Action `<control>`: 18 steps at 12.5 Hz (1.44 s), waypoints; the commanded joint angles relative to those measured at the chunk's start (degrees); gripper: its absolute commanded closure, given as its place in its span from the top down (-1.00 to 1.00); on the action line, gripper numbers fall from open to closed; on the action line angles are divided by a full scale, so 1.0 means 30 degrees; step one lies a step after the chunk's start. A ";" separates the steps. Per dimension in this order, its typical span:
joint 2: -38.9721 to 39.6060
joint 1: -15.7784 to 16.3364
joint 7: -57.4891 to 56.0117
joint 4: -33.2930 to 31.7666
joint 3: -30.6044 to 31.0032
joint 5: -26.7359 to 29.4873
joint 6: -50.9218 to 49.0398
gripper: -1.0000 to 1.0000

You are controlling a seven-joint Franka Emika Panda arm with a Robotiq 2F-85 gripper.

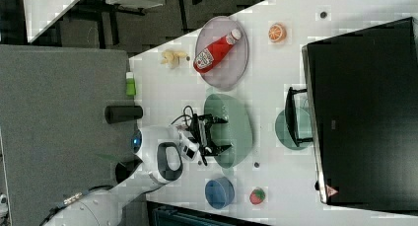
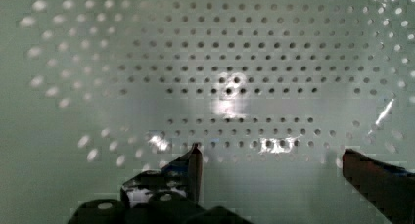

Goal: Drag strainer right to left.

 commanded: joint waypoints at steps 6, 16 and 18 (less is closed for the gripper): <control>0.0840 0.2981 0.4057 0.2774 0.0380 0.0171 -0.1312 1.00; 0.2305 0.4815 0.4983 0.5824 0.0869 0.1842 -0.3102 1.00; 0.2692 0.5204 0.5395 0.6594 0.0976 0.2487 -0.3324 1.00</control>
